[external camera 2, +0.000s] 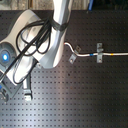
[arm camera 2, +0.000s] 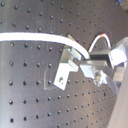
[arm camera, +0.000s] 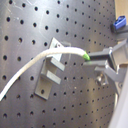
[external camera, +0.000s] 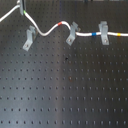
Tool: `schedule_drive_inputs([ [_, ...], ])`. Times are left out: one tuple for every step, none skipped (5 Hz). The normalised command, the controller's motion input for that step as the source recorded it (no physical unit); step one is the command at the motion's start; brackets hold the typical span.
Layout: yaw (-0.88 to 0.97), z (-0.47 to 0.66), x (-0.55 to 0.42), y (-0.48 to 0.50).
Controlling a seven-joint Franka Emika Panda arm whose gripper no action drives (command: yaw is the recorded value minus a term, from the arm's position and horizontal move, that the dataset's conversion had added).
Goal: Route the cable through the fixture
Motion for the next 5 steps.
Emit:
schedule_drive_inputs([
  [0.37,0.2,-0.209,-0.222],
  [0.0,0.02,0.0,0.0],
  [0.08,0.45,-0.045,0.009],
  [0.24,0.33,-0.059,0.081],
  [0.0,0.03,0.0,0.0],
])
